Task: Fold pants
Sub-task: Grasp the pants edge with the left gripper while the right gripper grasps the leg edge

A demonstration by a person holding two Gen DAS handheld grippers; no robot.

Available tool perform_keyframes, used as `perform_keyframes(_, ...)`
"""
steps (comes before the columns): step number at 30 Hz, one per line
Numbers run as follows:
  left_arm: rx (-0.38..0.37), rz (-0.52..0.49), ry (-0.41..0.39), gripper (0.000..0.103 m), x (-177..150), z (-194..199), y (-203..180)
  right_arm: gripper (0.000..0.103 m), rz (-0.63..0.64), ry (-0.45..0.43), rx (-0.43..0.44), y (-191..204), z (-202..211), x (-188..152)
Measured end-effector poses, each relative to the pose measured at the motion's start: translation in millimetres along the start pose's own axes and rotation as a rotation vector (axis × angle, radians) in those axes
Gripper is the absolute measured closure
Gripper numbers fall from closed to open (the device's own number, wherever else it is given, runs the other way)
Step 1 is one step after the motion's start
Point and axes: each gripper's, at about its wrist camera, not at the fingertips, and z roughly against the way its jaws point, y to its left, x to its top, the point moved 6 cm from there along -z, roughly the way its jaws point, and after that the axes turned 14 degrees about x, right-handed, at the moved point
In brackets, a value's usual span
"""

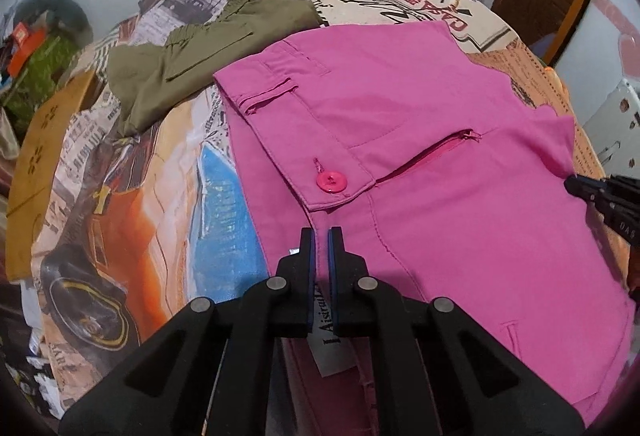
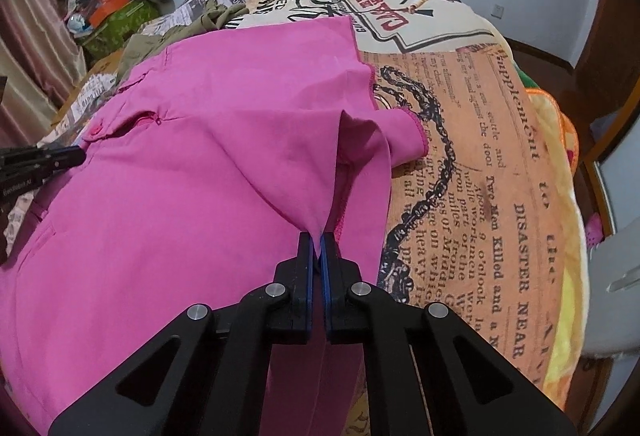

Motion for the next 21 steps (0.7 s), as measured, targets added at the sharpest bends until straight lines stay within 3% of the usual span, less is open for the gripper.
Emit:
perform_keyframes(4,0.008,0.03,-0.022,0.095,6.8,14.9,2.2,0.098,-0.017,-0.006,-0.011,-1.7,11.1,3.6)
perform_keyframes(7,0.002,0.044,-0.056,0.079,15.7,26.8,6.4,0.097,-0.04,-0.047,0.001,-3.9,25.7,12.0)
perform_keyframes(8,-0.001,0.056,-0.068,0.07,20.8,30.1,9.7,0.095,-0.041,-0.063,0.006,-4.6,31.7,16.6)
perform_keyframes(10,0.003,0.071,-0.079,0.064,28.7,32.3,15.0,0.088,-0.029,-0.087,0.012,-4.6,41.4,26.9)
perform_keyframes(13,0.019,0.099,-0.088,0.064,42.8,28.1,24.2,0.066,-0.014,-0.13,-0.009,-5.6,49.2,41.4)
perform_keyframes(14,0.022,0.112,-0.084,0.064,46.9,24.4,28.0,0.064,-0.009,-0.149,-0.019,-7.3,50.5,48.1)
perform_keyframes(21,0.002,0.15,-0.026,0.064,57.7,-7.1,37.5,0.064,-0.023,-0.149,-0.045,-23.3,27.5,77.7)
